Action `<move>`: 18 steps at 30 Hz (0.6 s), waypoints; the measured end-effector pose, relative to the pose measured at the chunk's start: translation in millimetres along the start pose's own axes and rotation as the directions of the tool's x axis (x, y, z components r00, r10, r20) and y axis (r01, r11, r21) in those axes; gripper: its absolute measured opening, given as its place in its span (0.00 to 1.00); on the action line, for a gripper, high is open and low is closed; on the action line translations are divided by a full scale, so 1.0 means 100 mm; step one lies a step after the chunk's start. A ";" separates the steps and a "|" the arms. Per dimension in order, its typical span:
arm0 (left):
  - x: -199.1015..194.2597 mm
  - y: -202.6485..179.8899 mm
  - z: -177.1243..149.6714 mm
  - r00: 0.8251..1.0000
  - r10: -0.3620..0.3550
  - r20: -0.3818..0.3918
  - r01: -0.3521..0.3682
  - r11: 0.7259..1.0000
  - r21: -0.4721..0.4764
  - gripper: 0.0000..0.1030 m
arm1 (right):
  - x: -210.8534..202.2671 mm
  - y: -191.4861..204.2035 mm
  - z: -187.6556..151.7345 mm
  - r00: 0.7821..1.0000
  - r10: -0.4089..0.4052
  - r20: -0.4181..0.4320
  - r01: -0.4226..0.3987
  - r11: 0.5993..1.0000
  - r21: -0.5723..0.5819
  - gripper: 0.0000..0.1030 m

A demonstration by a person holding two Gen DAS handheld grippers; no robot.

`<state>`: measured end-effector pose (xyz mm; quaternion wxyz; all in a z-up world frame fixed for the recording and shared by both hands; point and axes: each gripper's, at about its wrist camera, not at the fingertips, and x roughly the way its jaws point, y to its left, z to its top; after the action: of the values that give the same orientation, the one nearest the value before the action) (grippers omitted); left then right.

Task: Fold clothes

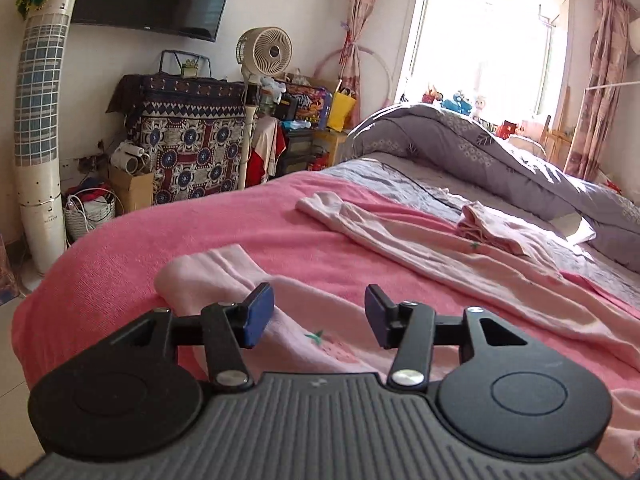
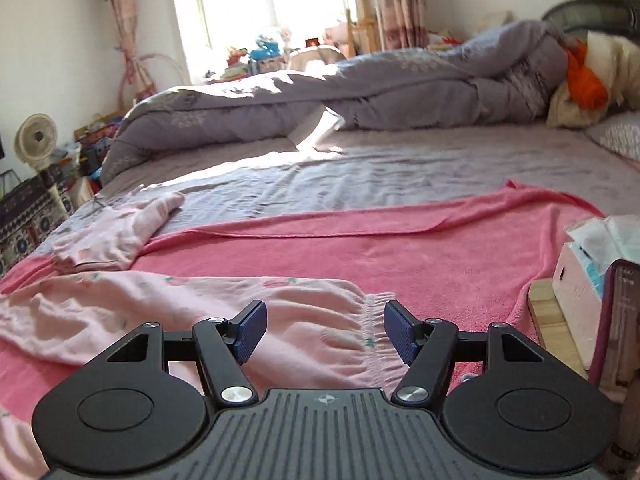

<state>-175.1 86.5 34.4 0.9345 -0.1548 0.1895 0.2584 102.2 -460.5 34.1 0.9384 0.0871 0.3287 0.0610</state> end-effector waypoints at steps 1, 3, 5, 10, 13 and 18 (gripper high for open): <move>0.05 -0.03 -0.04 1.000 0.006 -0.019 -0.006 1.000 0.011 0.53 | 0.18 -0.05 0.01 0.999 -0.029 -0.033 0.029 0.999 0.015 0.66; 0.16 -0.07 -0.13 0.998 0.028 -0.051 -0.026 0.999 0.046 0.53 | 0.51 -0.10 -0.02 0.993 -0.041 -0.115 0.045 0.999 0.030 0.69; 0.18 -0.08 -0.21 0.999 0.039 -0.025 -0.037 0.995 0.094 0.55 | 0.62 -0.02 -0.10 0.990 -0.073 -0.117 0.073 0.997 -0.001 0.57; 0.20 -0.16 -0.32 0.998 0.054 0.017 -0.056 0.986 0.157 0.57 | 0.44 0.12 -0.06 0.992 -0.125 0.003 0.125 0.992 -0.037 0.20; 0.22 -0.19 -0.34 0.998 0.059 0.031 -0.063 0.983 0.171 0.58 | 0.55 -0.01 0.13 0.985 -0.172 0.028 0.173 0.985 -0.022 0.20; 0.21 -0.19 -0.33 0.998 0.057 0.036 -0.063 0.982 0.178 0.58 | 0.95 -0.03 0.06 0.966 -0.258 -0.008 0.257 0.963 -0.077 0.32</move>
<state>-157.2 67.1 -0.3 0.9392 -0.0606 0.2023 0.2707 180.4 -448.0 -19.4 0.9380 0.0079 0.3432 -0.0483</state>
